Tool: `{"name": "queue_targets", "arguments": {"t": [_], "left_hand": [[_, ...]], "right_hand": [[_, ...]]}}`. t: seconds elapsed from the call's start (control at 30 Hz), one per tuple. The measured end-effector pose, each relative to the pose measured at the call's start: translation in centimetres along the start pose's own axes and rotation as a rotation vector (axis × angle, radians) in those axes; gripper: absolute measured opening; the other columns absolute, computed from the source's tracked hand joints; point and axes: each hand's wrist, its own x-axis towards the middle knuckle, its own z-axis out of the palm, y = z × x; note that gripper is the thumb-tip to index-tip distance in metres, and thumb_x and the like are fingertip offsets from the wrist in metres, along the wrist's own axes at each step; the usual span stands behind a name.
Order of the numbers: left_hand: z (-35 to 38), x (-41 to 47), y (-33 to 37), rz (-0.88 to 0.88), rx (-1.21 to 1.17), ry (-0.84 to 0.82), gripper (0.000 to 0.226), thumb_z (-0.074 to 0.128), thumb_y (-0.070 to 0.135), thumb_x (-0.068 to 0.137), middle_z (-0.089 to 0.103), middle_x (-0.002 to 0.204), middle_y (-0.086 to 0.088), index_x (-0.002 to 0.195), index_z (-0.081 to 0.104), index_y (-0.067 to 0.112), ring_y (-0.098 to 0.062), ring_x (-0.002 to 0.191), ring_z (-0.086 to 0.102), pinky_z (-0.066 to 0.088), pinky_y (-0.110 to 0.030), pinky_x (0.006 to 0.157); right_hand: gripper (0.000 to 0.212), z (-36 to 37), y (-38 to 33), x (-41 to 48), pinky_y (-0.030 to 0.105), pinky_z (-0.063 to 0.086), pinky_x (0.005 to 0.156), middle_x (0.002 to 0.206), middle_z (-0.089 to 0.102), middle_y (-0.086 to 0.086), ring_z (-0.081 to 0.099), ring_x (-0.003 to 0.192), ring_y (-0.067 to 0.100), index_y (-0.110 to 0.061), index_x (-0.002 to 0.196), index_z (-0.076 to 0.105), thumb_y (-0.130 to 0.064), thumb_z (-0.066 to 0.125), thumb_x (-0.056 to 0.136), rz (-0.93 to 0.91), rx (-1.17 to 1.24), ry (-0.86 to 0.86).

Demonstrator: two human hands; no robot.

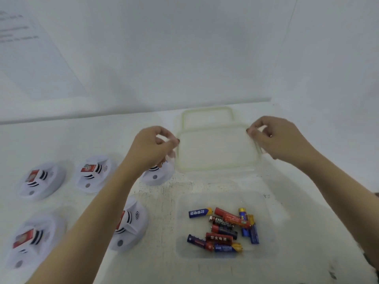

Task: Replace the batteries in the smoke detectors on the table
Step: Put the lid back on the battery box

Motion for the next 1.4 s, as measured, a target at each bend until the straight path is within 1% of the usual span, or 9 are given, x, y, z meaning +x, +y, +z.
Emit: {"name": "queue_targets", "arguments": {"t": [0.3,0.47,0.57,0.63,0.73,0.8,0.93,1.2,1.4], "left_hand": [[2.3,-1.3,0.4,-0.098,0.026,-0.028,0.026,0.070,0.025,0.087,0.064,0.062,-0.007,0.100,0.059,0.005,-0.008,0.043,0.058,0.031,-0.011,0.030],[3.0,-1.3,0.9,-0.144,-0.071,-0.021,0.024,0.066,0.021,0.090,0.063,0.073,-0.014,0.104,0.055,0.004,-0.016,0.054,0.063,0.033,-0.009,0.030],[3.5,-0.6,0.2,-0.114,-0.123,0.008,0.029,0.066,0.017,0.090,0.058,0.070,-0.009,0.113,0.057,0.002,-0.018,0.064,0.065,0.054,-0.020,0.047],[3.9,-0.2,-0.5,-0.030,-0.019,0.055,0.036,0.065,0.022,0.091,0.062,0.092,-0.004,0.124,0.056,0.010,-0.016,0.081,0.064,0.056,-0.020,0.065],[3.9,-0.3,-1.0,0.324,0.337,0.038,0.061,0.063,0.046,0.088,0.043,0.145,0.007,0.143,0.042,0.029,-0.011,0.129,0.042,0.029,-0.021,0.106],[3.9,-0.6,-1.1,0.492,0.402,-0.145,0.084,0.060,0.066,0.075,0.023,0.156,0.014,0.147,0.031,0.036,-0.003,0.144,0.018,0.010,-0.022,0.116],[5.1,-0.3,-2.0,0.574,0.557,-0.240,0.097,0.051,0.075,0.066,0.011,0.160,0.006,0.150,0.022,0.035,0.002,0.143,0.002,-0.002,-0.029,0.119],[6.5,0.1,-2.6,0.671,0.490,-0.054,0.081,0.058,0.058,0.068,0.044,0.148,-0.008,0.138,0.051,0.018,-0.015,0.133,0.028,0.034,-0.052,0.108],[6.0,0.1,-2.1,0.588,0.389,-0.139,0.081,0.065,0.051,0.066,0.037,0.152,0.004,0.140,0.047,0.025,0.001,0.132,0.020,0.023,-0.038,0.114]], "right_hand": [[0.026,1.3,1.6,-1.3,0.022,0.041,0.052,0.058,0.046,-0.004,0.049,0.052,0.008,-0.018,0.110,0.055,-0.037,0.055,0.092,0.065,0.051,-0.003],[0.024,1.8,2.0,-0.9,0.013,0.044,0.044,0.067,0.048,-0.002,0.054,0.051,0.006,-0.019,0.113,0.055,-0.035,0.052,0.094,0.056,0.142,0.026],[0.028,2.3,2.6,-0.6,0.021,0.043,0.072,0.102,0.058,-0.001,0.055,0.087,0.013,-0.025,0.122,0.052,-0.034,0.049,0.095,-0.026,0.043,0.057],[0.031,2.2,2.6,-0.8,0.024,0.039,0.091,0.118,0.054,-0.009,0.051,0.107,0.008,-0.028,0.126,0.053,-0.034,0.050,0.095,-0.197,0.006,0.093],[0.053,1.9,2.5,-1.3,0.017,0.019,0.110,0.137,0.040,-0.019,0.030,0.131,-0.002,-0.039,0.131,0.047,-0.059,0.052,0.083,-0.404,-0.038,-0.078],[0.075,2.1,2.6,-1.6,0.022,0.004,0.113,0.149,0.021,-0.022,0.009,0.141,-0.002,-0.051,0.134,0.035,-0.076,0.051,0.066,-0.422,-0.116,-0.228],[0.083,2.5,3.1,-1.4,0.031,-0.002,0.117,0.153,0.005,-0.022,-0.007,0.142,-0.001,-0.060,0.133,0.022,-0.081,0.052,0.059,-0.445,-0.200,-0.259],[0.073,3.6,3.7,-1.2,0.034,0.005,0.116,0.154,0.015,-0.009,0.004,0.145,0.008,-0.047,0.138,0.027,-0.065,0.053,0.073,-0.512,-0.151,-0.171],[0.067,3.0,3.8,-1.2,0.037,0.003,0.119,0.155,0.020,-0.006,0.010,0.144,0.007,-0.044,0.140,0.032,-0.065,0.049,0.078,-0.522,-0.190,-0.188]]}}
